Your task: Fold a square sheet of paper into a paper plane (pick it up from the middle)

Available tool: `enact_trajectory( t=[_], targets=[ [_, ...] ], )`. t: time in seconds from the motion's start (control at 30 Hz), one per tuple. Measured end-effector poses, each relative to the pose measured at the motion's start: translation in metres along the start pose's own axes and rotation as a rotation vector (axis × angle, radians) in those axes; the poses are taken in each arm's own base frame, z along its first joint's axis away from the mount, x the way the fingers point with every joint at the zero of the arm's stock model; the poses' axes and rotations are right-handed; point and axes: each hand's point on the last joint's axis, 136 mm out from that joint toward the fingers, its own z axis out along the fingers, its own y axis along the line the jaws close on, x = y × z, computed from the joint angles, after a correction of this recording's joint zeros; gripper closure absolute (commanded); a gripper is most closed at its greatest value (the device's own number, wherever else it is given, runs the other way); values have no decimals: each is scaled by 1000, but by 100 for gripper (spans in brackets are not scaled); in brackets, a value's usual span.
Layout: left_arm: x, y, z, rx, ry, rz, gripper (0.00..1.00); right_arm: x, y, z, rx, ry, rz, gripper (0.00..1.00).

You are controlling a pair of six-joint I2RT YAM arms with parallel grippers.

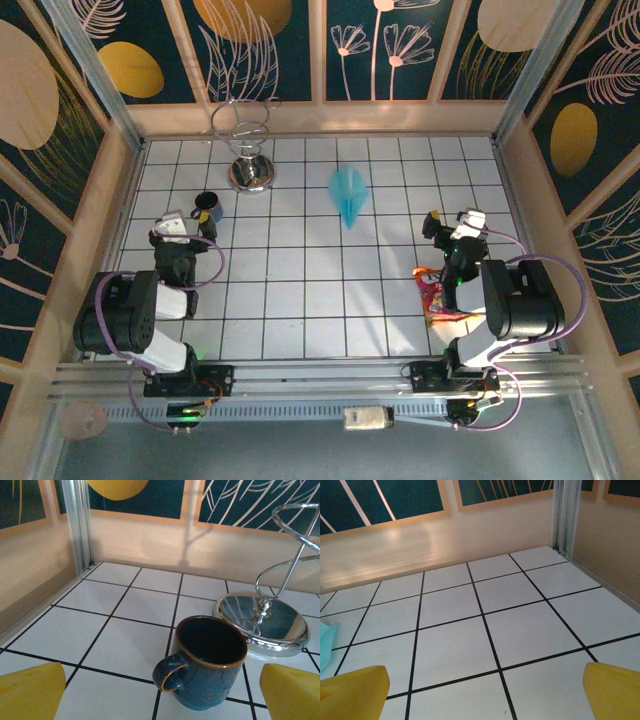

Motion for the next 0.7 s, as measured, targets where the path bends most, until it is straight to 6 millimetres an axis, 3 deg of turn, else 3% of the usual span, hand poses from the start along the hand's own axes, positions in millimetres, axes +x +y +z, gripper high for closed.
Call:
enact_trajectory(
  t=[0.23, 0.4, 0.7],
  targets=[
    [1, -5, -10, 39, -19, 10, 1, -1, 0, 0, -1, -4, 0, 1],
    [-6, -19, 2, 105, -17, 32, 1, -1, 0, 0, -1, -4, 1, 1],
    [-1, -19, 6, 103, 13, 38, 1, -1, 0, 0, -1, -4, 1, 1]
  ],
)
